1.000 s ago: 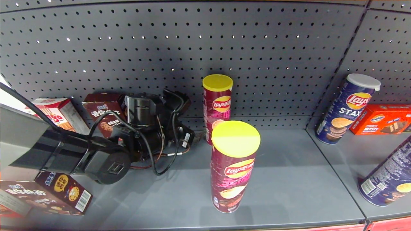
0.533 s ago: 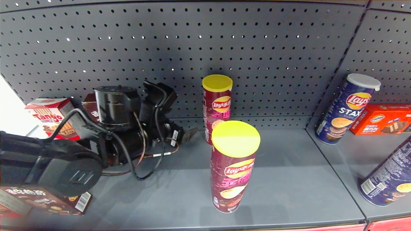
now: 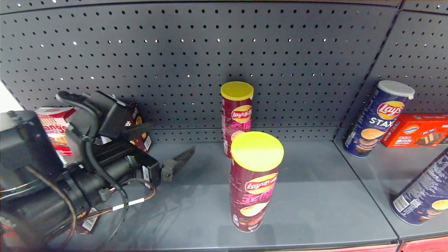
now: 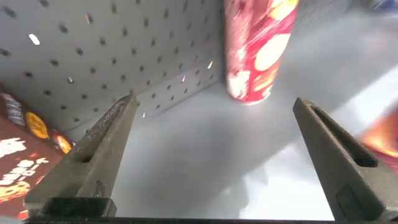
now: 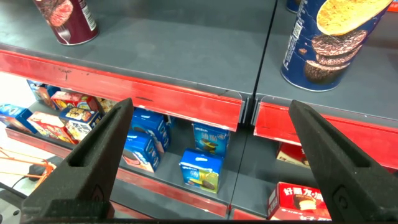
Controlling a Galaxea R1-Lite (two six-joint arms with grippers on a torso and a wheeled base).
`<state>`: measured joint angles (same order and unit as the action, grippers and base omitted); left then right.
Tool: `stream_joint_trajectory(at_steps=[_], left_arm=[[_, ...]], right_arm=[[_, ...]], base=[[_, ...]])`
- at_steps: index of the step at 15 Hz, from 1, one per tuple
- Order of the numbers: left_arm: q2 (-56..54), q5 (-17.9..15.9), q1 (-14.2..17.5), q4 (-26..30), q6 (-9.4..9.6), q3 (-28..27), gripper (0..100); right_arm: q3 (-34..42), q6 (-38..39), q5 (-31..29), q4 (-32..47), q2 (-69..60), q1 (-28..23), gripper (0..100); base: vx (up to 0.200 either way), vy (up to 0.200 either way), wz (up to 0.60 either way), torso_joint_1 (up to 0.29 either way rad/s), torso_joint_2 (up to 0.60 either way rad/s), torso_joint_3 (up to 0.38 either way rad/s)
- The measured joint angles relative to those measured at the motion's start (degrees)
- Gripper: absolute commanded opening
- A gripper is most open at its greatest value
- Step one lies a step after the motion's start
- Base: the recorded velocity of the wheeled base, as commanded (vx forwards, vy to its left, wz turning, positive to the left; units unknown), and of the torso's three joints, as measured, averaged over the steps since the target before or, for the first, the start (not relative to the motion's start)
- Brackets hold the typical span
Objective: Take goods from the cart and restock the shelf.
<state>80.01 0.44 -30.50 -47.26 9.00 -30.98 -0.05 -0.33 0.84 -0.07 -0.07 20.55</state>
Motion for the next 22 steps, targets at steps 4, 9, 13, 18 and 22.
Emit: stream_joint_trajectory(at_steps=[4, 9, 13, 18, 22], left_arm=[[-9.3, 0.0, -6.7, -2.9, -2.35, 5.8, 100], [-24.5, -0.1, -11.6, -1.1, -1.37, 16.1, 100], [-42.4, -0.2, -13.1, 13.3, -0.52, 21.6, 100], [-63.5, -1.2, -1.3, 30.7, -0.29, 27.1, 100], [-70.8, -1.3, 14.3, 43.5, -0.35, 30.5, 100]], right_arm=[[0.0, 0.0, 0.0, 0.0, 0.0, 0.0, 100], [0.0, 0.0, 0.0, 0.0, 0.0, 0.0, 100], [0.0, 0.0, 0.0, 0.0, 0.0, 0.0, 100], [0.0, 0.0, 0.0, 0.0, 0.0, 0.0, 100], [0.0, 0.0, 0.0, 0.0, 0.0, 0.0, 100]], base=[[0.0, 0.0, 0.0, 0.0, 0.0, 0.0], [0.0, 0.0, 0.0, 0.0, 0.0, 0.0], [0.0, 0.0, 0.0, 0.0, 0.0, 0.0], [0.0, 0.0, 0.0, 0.0, 0.0, 0.0], [0.0, 0.0, 0.0, 0.0, 0.0, 0.0]])
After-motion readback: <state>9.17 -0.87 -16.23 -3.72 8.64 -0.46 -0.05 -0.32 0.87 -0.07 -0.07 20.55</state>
